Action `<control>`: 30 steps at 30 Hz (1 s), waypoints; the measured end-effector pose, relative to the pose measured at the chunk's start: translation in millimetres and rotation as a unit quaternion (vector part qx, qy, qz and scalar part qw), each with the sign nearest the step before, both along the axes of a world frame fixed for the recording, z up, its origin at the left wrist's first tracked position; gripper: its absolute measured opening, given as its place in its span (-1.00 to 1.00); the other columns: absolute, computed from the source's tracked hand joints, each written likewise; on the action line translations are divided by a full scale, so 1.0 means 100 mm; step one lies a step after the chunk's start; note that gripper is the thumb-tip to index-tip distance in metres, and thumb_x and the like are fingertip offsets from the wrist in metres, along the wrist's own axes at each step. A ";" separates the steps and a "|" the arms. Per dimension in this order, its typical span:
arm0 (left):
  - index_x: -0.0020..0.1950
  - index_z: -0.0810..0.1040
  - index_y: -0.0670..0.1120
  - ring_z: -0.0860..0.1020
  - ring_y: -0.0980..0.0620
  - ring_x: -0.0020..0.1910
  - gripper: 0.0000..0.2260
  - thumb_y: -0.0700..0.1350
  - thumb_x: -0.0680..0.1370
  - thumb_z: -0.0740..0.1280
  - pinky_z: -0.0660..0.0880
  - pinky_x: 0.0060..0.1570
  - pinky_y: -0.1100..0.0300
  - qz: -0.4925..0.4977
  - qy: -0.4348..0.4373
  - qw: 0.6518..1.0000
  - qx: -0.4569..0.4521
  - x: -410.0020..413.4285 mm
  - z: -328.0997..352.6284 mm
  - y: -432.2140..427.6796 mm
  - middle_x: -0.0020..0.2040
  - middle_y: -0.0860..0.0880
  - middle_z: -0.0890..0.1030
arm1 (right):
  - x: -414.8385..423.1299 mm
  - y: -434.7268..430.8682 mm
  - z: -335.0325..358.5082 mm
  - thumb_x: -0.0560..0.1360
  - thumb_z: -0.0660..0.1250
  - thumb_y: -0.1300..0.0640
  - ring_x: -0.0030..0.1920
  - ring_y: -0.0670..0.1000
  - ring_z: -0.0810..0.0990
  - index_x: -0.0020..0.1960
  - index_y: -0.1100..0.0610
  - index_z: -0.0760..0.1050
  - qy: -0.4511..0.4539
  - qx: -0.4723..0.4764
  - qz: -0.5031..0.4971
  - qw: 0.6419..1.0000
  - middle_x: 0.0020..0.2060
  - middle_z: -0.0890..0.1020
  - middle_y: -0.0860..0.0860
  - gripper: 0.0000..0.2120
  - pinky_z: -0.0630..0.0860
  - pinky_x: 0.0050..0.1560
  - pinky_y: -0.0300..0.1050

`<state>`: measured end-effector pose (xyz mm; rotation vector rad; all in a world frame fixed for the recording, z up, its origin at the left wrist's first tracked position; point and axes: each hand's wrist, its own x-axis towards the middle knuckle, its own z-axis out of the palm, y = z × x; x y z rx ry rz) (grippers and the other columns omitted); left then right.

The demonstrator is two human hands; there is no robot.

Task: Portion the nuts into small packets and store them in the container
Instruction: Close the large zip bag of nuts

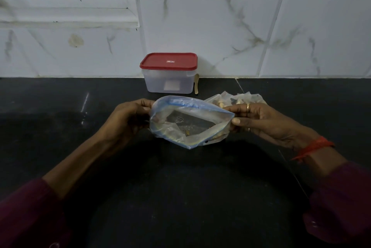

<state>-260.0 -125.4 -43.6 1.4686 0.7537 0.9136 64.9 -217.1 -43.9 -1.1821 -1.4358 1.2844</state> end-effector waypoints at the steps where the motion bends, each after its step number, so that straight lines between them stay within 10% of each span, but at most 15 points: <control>1: -0.03 0.60 -0.22 0.63 -0.03 -0.08 -0.74 -0.18 0.38 0.22 0.60 -0.09 0.18 -0.013 -0.002 1.000 0.009 -0.02 -0.01 0.01 -0.11 -0.09 0.66 | 0.00 0.01 0.00 0.26 0.62 0.00 -0.08 0.00 0.69 0.15 0.09 0.64 0.010 -0.009 -0.009 1.000 -0.02 0.72 0.10 -0.51 0.64 -0.05 -0.21; 9: 0.11 0.64 -0.10 0.65 -0.08 -0.01 -0.49 0.14 0.28 0.60 0.64 -0.07 0.11 -0.062 -0.014 0.998 0.026 -0.04 -0.06 0.00 0.05 -0.13 0.67 | -0.06 0.00 0.07 0.37 0.40 0.23 -0.29 -0.06 0.63 0.20 0.17 0.55 0.081 -0.062 -0.072 0.992 -0.23 0.67 0.08 -0.61 0.67 -0.21 -0.16; 14: 0.10 0.54 -0.18 0.58 0.02 -0.25 -0.72 -0.09 0.45 0.42 0.54 -0.34 0.25 -0.066 -0.013 0.998 0.011 0.03 -0.04 -0.07 -0.12 -0.08 0.65 | -0.08 0.00 0.06 0.40 0.38 0.18 -0.12 0.00 0.72 0.17 0.13 0.56 0.073 -0.078 -0.068 0.992 -0.07 0.72 0.14 -0.66 0.68 -0.20 -0.16; 20: 0.12 0.53 -0.17 0.61 -0.11 -0.14 -0.81 -0.15 0.55 0.36 0.63 -0.20 0.10 -0.050 0.001 0.999 -0.008 0.02 -0.06 -0.06 -0.02 -0.17 0.65 | -0.14 0.01 0.03 0.46 0.34 0.16 0.08 0.06 0.70 0.26 0.16 0.55 0.117 -0.093 -0.073 0.986 0.11 0.70 0.18 -0.63 0.67 -0.22 -0.17; 30: 0.11 0.52 -0.18 0.64 -0.02 -0.26 -0.77 -0.19 0.47 0.29 0.60 -0.35 0.20 -0.048 -0.033 0.996 -0.071 0.04 -0.01 -0.07 -0.10 -0.15 0.66 | -0.17 0.02 0.03 0.60 0.15 0.31 -0.16 -0.12 0.64 0.24 0.06 0.58 0.178 -0.090 -0.103 0.974 -0.02 0.72 -0.02 -0.65 0.44 -0.49 -0.33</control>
